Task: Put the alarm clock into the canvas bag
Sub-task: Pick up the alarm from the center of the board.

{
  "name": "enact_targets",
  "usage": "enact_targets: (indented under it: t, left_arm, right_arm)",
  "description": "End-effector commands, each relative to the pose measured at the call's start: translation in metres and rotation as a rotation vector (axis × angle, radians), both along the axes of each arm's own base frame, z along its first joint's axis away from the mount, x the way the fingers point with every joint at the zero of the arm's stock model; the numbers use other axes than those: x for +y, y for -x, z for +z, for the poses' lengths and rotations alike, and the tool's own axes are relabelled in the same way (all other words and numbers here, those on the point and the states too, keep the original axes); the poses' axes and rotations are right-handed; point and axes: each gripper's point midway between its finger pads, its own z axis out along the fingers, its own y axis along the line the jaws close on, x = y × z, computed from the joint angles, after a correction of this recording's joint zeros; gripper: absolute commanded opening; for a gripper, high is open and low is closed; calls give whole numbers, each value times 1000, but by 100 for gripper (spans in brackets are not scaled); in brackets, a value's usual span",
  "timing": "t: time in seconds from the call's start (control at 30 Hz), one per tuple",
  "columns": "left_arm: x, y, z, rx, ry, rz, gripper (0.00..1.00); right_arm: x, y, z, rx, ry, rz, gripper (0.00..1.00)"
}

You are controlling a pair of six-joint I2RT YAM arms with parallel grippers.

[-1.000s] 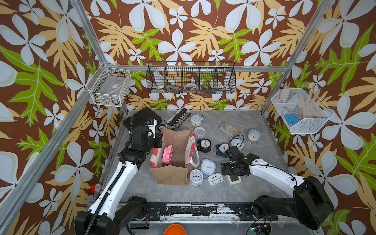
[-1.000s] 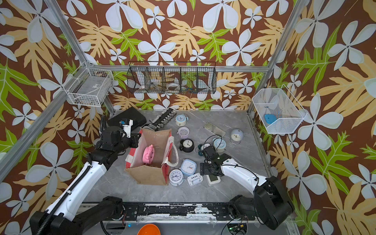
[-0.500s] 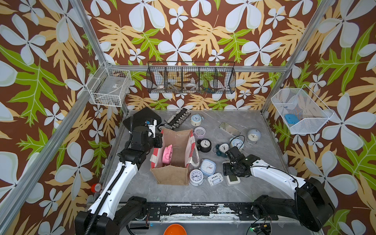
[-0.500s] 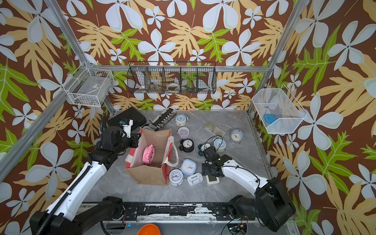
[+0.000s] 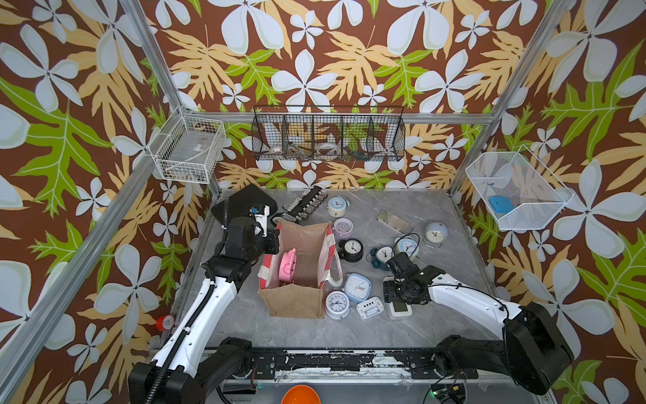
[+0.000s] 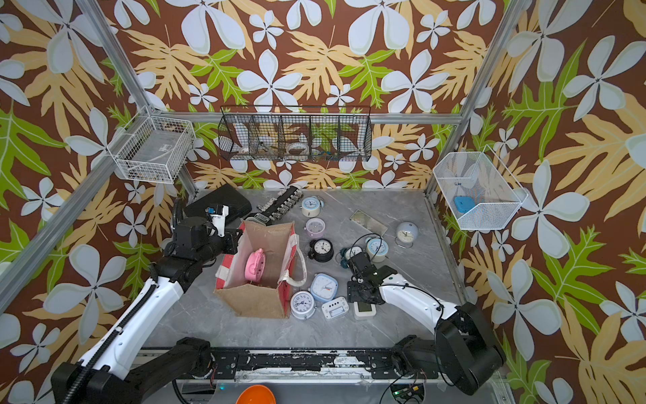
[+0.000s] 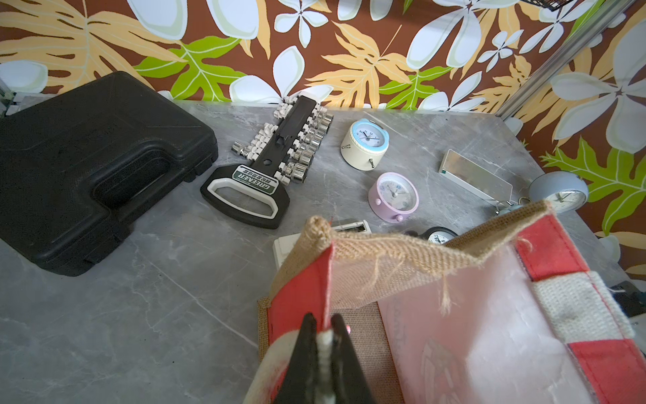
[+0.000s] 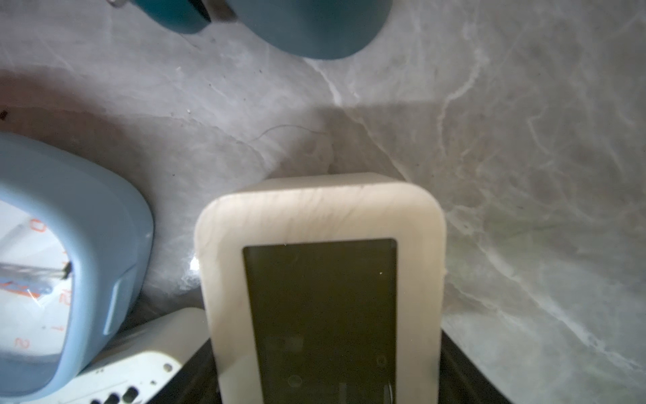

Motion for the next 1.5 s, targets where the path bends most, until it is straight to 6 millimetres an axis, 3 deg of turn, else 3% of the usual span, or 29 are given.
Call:
enact_targets:
  t: [0.0, 0.23, 0.33, 0.73, 0.87, 1.1, 1.47]
  left_arm:
    - [-4, -2, 9, -32, 15, -17, 3]
    - [-5, -2, 10, -35, 16, -21, 3]
    - [-4, -2, 10, -35, 17, -20, 3]
    - [-5, -1, 11, -42, 19, -23, 0]
    - [-5, -1, 11, -43, 22, -25, 0]
    - [-7, 0, 14, -52, 26, -33, 0]
    - [-8, 0, 13, -49, 30, -41, 0]
  right_arm:
    - [-1, -3, 5, -22, 2, -9, 71]
    - [0, -6, 20, -58, -21, -24, 68]
    - [1, -11, 36, -93, -31, -33, 68]
    - [26, -33, 133, -269, -190, -24, 64]
    - [52, -44, 176, -355, -265, 15, 63]
    - [123, -59, 239, -453, -386, 132, 63]
    - [220, -60, 307, -556, -573, 244, 62]
